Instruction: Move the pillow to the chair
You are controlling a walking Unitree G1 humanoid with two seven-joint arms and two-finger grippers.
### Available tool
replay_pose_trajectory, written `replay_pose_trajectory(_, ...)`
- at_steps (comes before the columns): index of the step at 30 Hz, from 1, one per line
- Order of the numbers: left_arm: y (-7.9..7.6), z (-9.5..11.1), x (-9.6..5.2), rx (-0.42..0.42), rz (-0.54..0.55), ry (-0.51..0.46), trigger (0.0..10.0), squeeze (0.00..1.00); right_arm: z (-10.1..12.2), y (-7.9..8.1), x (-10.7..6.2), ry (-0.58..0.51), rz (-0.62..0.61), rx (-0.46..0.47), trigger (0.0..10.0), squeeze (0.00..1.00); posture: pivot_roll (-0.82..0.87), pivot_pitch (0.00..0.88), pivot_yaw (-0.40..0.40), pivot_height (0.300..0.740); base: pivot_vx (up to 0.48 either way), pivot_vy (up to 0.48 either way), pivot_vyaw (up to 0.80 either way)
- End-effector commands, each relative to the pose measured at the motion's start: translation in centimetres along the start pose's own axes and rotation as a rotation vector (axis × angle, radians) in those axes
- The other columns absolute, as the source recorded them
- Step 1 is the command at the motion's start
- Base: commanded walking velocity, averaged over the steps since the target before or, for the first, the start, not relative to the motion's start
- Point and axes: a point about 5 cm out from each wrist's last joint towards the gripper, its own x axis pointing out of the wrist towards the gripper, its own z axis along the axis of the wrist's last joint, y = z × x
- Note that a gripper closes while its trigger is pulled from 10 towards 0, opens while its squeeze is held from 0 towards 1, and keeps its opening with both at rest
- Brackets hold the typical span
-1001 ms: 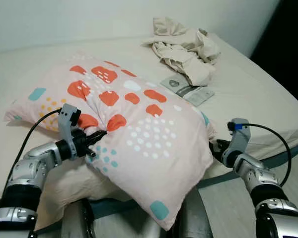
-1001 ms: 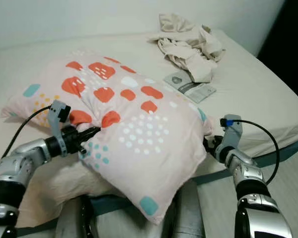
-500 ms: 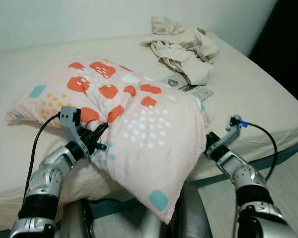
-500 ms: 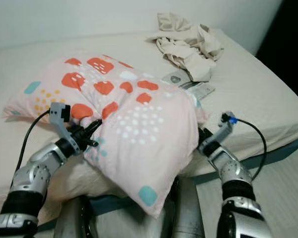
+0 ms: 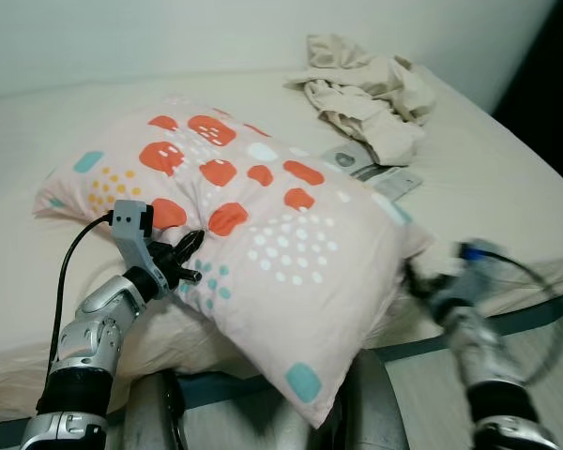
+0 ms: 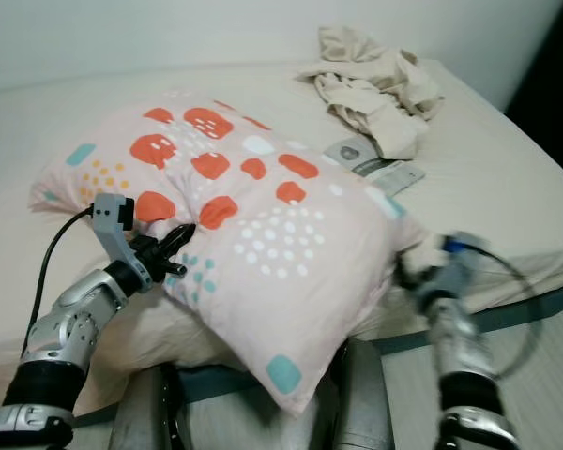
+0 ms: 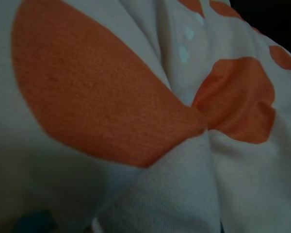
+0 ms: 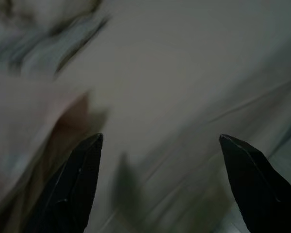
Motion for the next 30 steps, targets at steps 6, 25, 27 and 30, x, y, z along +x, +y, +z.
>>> replay_pose_trajectory(6,-1.2,-1.1,0.6,-0.016,-0.028,0.025,0.0,0.0,-4.2,6.2,-3.9,0.169,0.477,0.329,10.0,0.0,-0.01,0.21,0.012,0.412,0.0,0.0,0.0)
replay_pose_trajectory(25,-1.7,-1.7,0.4,-0.015,-0.058,0.054,0.0,0.0,-9.0,8.8,-10.2,0.468,0.617,0.416,10.0,0.0,0.0,0.211,0.006,0.412,0.0,0.0,0.0)
replay_pose_trajectory(27,-1.7,-1.8,0.4,-0.015,-0.06,0.056,0.0,0.0,-9.0,8.9,-10.2,0.466,0.613,0.424,10.0,0.0,-0.01,0.212,0.01,0.412,0.0,0.0,0.0)
replay_pose_trajectory(30,-1.9,-1.8,0.6,-0.014,-0.066,0.059,0.0,0.0,-8.3,9.8,-9.5,0.43,0.609,0.449,10.0,0.0,-0.01,0.212,0.016,0.412,0.0,0.0,0.0)
